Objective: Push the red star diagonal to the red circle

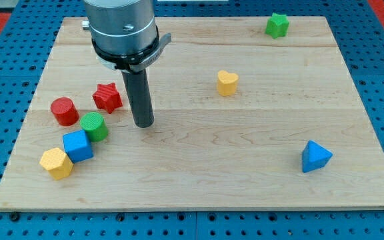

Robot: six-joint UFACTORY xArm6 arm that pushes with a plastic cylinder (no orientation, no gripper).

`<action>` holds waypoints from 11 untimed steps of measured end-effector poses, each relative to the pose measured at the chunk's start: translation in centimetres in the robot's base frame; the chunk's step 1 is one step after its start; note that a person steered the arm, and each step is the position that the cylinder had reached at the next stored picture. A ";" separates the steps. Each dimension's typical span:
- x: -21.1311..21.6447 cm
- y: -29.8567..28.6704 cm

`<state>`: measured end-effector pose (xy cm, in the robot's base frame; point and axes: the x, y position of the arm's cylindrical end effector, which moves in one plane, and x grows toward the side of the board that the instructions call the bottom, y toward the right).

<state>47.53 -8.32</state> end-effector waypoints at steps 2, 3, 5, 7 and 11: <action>0.6 0.0; 0.6 0.0; -1.3 -5.4; -6.2 -8.2; -11.5 -3.9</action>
